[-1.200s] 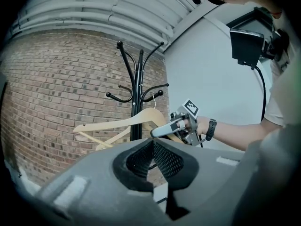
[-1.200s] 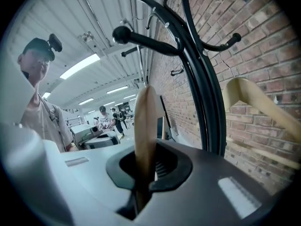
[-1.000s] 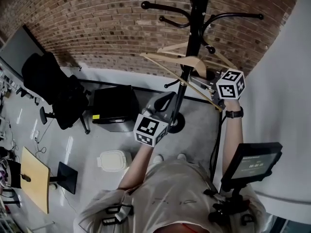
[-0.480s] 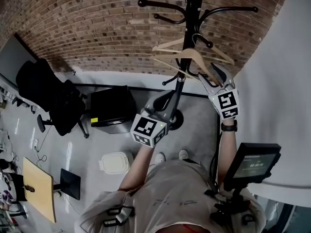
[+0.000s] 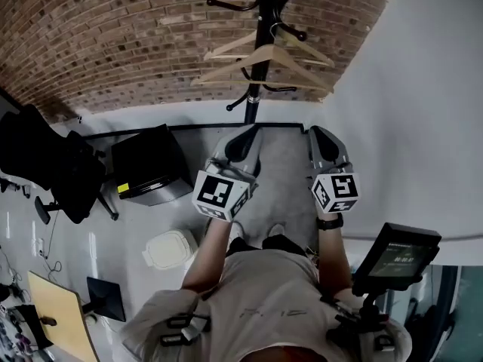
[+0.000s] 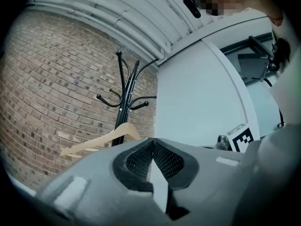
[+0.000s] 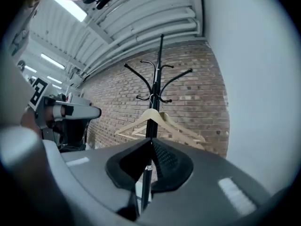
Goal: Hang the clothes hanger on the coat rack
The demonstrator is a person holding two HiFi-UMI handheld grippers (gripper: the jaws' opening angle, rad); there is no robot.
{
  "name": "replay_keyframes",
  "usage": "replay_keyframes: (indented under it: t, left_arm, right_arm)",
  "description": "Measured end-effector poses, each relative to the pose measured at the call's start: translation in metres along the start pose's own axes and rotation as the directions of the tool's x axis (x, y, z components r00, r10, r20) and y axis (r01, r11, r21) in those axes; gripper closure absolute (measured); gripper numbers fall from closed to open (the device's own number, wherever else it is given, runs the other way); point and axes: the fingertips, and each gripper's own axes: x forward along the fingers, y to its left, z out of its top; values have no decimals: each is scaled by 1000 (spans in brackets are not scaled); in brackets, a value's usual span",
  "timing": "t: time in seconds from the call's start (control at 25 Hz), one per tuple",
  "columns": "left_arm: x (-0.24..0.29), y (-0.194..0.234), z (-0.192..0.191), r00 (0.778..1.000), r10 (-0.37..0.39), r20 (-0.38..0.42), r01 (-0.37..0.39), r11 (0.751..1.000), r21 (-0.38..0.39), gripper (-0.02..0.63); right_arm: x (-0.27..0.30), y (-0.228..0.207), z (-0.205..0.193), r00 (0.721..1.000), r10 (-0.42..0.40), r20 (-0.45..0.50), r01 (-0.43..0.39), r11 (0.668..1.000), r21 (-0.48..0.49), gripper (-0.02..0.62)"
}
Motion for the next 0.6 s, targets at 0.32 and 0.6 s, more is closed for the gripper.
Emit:
replay_keyframes:
  t: [0.32,0.6]
  left_arm:
    - [-37,-63,13,996,76,-57,-71,994,82,606]
    - [-100,-204,-42,979,144,-145,-128,985,111,607]
  right_arm:
    - [-99,3,42,990,-82,117,69,991,112,592]
    - [-227,19,-28,999,11,-43,-5,990,142,592]
